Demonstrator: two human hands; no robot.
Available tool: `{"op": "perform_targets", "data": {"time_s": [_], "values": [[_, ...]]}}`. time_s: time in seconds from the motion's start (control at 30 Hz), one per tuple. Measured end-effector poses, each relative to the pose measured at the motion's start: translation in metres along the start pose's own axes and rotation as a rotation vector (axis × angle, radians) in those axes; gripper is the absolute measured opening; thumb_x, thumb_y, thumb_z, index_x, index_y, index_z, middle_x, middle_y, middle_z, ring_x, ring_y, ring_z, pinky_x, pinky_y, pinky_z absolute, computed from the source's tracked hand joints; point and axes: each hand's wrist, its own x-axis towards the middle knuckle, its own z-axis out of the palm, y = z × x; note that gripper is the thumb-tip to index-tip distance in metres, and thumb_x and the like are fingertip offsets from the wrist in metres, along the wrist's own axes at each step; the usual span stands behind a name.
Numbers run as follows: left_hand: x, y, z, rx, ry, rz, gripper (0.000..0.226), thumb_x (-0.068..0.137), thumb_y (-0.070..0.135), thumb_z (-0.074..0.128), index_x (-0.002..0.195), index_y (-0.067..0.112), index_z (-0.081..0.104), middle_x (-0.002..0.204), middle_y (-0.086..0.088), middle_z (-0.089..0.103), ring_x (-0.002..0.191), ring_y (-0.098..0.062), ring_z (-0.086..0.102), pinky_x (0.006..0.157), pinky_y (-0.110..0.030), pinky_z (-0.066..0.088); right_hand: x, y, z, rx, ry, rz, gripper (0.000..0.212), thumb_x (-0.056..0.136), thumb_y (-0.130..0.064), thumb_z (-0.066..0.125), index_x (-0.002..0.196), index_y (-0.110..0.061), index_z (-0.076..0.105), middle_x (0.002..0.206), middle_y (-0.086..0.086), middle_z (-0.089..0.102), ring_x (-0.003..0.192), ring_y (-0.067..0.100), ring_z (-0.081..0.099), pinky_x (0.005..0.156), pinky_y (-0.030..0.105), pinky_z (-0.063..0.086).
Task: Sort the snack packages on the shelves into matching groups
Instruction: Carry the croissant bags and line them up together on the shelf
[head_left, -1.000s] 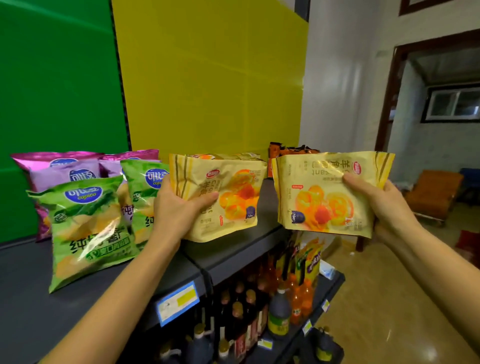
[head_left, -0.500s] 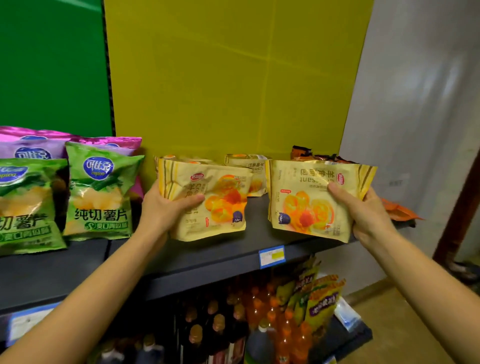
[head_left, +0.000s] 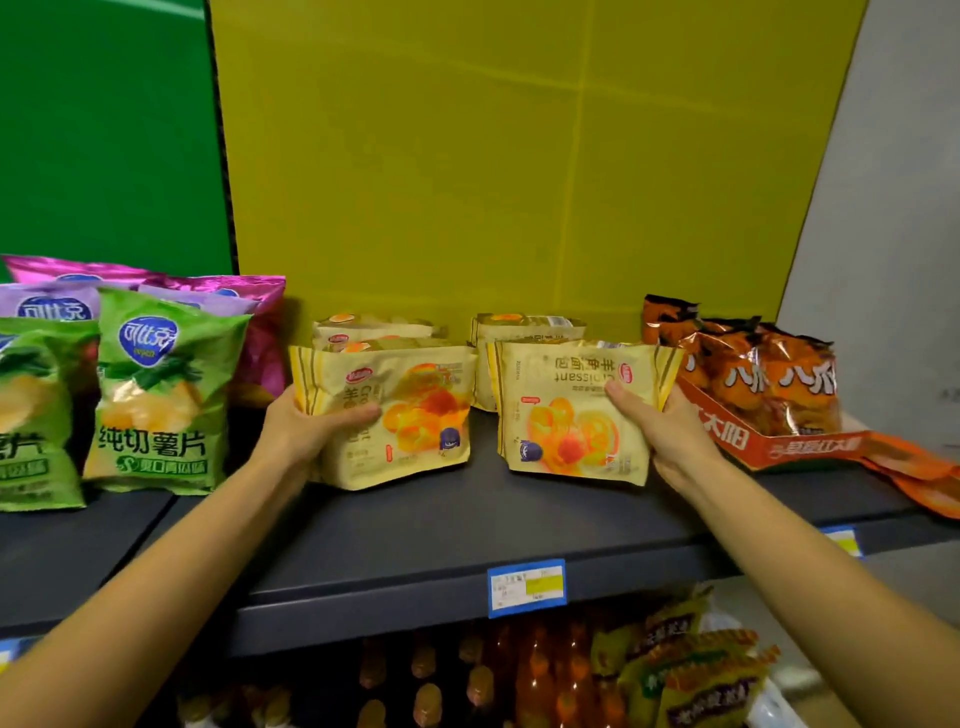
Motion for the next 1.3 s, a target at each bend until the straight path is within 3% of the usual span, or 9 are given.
{"op": "perform_targets", "data": {"time_s": [0.23, 0.33, 0.43, 0.53, 0.7, 0.83, 1.03, 1.17, 1.3], "values": [[0.039, -0.008, -0.007, 0.111, 0.076, -0.012, 0.100, 0.027, 0.033, 0.093, 0.116, 0.009, 0.055, 0.110, -0.010, 0.068, 0.098, -0.029, 0.067, 0.083, -0.050, 0.056, 0.058, 0.014, -0.009, -0.094, -0.133, 0.102, 0.083, 0.052, -0.037, 0.084, 0.126, -0.011, 0.056, 0.118, 0.012, 0.067, 0.105, 0.021, 0.066, 0.089, 0.034, 0.053], [0.045, -0.007, 0.000, 0.160, 0.123, 0.005, 0.079, 0.050, 0.016, 0.088, 0.118, 0.005, 0.049, 0.113, -0.012, 0.064, 0.100, -0.028, 0.064, 0.083, -0.045, 0.054, 0.078, 0.015, -0.009, -0.053, -0.176, 0.165, 0.108, 0.027, -0.042, 0.092, 0.123, -0.009, 0.057, 0.112, 0.011, 0.069, 0.101, 0.022, 0.067, 0.087, 0.038, 0.055], [0.052, -0.011, 0.007, 0.197, 0.149, 0.042, 0.065, 0.058, 0.012, 0.085, 0.112, 0.008, 0.049, 0.107, -0.010, 0.064, 0.097, -0.026, 0.063, 0.080, -0.043, 0.055, 0.092, 0.019, -0.002, 0.008, -0.178, 0.172, 0.071, 0.068, -0.004, 0.075, 0.130, -0.007, 0.041, 0.111, 0.009, 0.065, 0.095, 0.020, 0.065, 0.079, 0.037, 0.056], [0.056, -0.012, 0.015, 0.239, 0.139, 0.076, 0.054, 0.064, 0.010, 0.081, 0.107, 0.011, 0.048, 0.090, 0.003, 0.061, 0.092, -0.021, 0.060, 0.065, -0.027, 0.050, 0.102, 0.026, 0.008, -0.021, -0.228, 0.193, 0.060, 0.080, 0.014, 0.057, 0.130, -0.012, 0.036, 0.101, 0.006, 0.064, 0.089, 0.017, 0.062, 0.069, 0.030, 0.057], [0.057, -0.013, 0.016, 0.275, 0.110, 0.044, 0.055, 0.064, 0.012, 0.081, 0.112, 0.008, 0.053, 0.105, -0.006, 0.065, 0.095, -0.024, 0.064, 0.084, -0.043, 0.054, 0.116, 0.033, 0.014, -0.054, -0.229, 0.246, 0.067, 0.078, 0.018, 0.056, 0.137, -0.007, 0.035, 0.112, 0.014, 0.063, 0.093, 0.022, 0.063, 0.073, 0.035, 0.052], [0.054, -0.008, 0.016, 0.301, 0.130, 0.071, 0.052, 0.067, 0.006, 0.078, 0.111, 0.009, 0.051, 0.097, -0.002, 0.062, 0.092, -0.022, 0.060, 0.072, -0.031, 0.051, 0.119, 0.033, 0.012, -0.126, -0.210, 0.247, 0.076, 0.071, 0.016, 0.065, 0.136, -0.007, 0.035, 0.123, 0.016, 0.062, 0.109, 0.029, 0.060, 0.074, 0.034, 0.051], [0.049, 0.007, 0.013, 0.503, 0.213, 0.286, 0.055, 0.065, 0.004, 0.079, 0.111, 0.005, 0.050, 0.113, -0.014, 0.061, 0.100, -0.026, 0.058, 0.083, -0.041, 0.050, 0.113, 0.016, -0.004, -0.338, -0.148, 0.122, 0.101, 0.068, 0.002, 0.076, 0.147, -0.013, 0.014, 0.143, 0.011, 0.043, 0.130, 0.026, 0.043, 0.105, 0.037, 0.039], [0.039, 0.020, 0.009, 0.800, 0.367, 0.502, 0.072, 0.057, 0.038, 0.069, 0.124, 0.021, 0.050, 0.119, -0.010, 0.059, 0.110, -0.031, 0.056, 0.096, -0.053, 0.046, 0.096, -0.012, -0.027, -0.472, -0.169, -0.068, 0.075, 0.077, -0.007, 0.071, 0.141, -0.011, 0.032, 0.145, 0.006, 0.040, 0.134, 0.022, 0.039, 0.102, 0.031, 0.037], [-0.007, 0.042, 0.066, 0.768, 0.342, 0.716, 0.032, 0.076, 0.035, 0.059, 0.107, 0.031, 0.060, 0.110, -0.007, 0.061, 0.101, -0.013, 0.059, 0.093, -0.029, 0.047, 0.072, -0.042, -0.077, -0.511, -0.188, -0.315, 0.029, 0.083, -0.005, 0.064, 0.110, -0.015, 0.058, 0.112, -0.004, 0.058, 0.107, 0.016, 0.060, 0.088, 0.020, 0.047]]}}
